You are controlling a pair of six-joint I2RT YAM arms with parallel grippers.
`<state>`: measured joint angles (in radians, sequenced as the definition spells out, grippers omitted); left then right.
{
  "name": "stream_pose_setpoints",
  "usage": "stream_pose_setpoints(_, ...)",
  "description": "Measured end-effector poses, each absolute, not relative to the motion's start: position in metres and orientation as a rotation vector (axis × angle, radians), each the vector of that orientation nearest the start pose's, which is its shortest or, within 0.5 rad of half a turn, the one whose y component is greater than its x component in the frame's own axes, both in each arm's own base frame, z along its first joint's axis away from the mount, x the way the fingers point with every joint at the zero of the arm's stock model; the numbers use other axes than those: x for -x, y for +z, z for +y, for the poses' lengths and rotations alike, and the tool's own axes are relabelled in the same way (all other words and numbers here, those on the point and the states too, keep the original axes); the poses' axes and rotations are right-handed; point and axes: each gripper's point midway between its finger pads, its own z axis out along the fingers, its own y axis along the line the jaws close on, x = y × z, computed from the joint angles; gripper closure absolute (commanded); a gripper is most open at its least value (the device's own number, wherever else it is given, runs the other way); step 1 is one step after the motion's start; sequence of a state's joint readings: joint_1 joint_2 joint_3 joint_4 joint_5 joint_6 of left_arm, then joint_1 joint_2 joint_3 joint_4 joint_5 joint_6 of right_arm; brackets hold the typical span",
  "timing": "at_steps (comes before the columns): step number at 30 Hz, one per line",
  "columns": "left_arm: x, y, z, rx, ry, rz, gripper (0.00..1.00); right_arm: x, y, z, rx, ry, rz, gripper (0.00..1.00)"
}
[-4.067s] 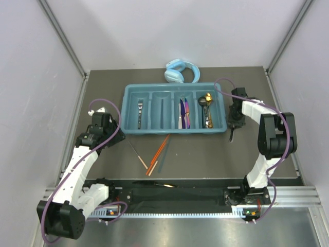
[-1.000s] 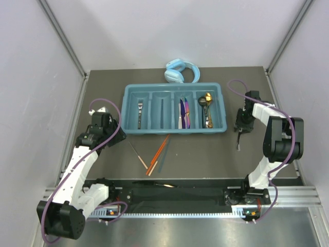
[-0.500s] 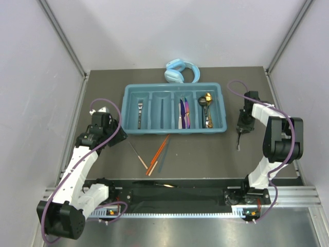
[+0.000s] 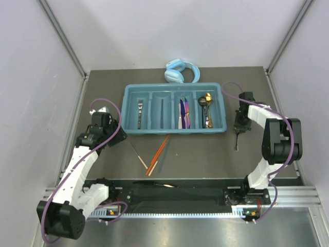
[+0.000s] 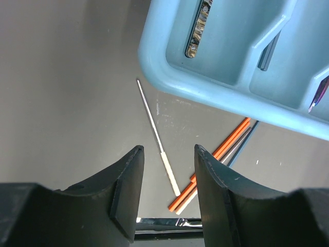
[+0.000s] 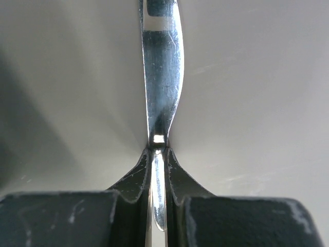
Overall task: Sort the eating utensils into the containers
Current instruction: Pick up the knife at the center of the board.
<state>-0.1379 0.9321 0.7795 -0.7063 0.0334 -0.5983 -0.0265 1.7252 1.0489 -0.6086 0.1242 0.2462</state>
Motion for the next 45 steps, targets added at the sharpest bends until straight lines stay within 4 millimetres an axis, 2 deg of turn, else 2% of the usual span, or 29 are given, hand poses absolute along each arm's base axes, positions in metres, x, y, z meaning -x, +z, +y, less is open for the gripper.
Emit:
stream_pose_setpoints(4,-0.244,0.137,-0.063,0.548,-0.367,2.403,0.51,-0.320,0.018,0.001,-0.323,-0.140,2.819,1.00)
stream_pose_setpoints(7,-0.244,0.137,-0.063,0.548,-0.366,2.403,0.51,-0.320,0.019,0.008,-0.305,-0.140,2.823,1.00)
stream_pose_setpoints(21,-0.244,0.137,-0.063,0.548,-0.362,2.402,0.51,-0.308,0.022,0.007,-0.336,-0.156,2.873,1.00)
stream_pose_setpoints(31,-0.244,0.135,-0.063,0.550,-0.360,2.407,0.51,-0.321,0.039,0.004,-0.337,-0.176,2.842,1.00)
stream_pose_setpoints(45,-0.244,0.135,-0.063,0.550,-0.359,2.409,0.51,-0.318,0.045,0.001,-0.340,-0.204,2.839,1.00)
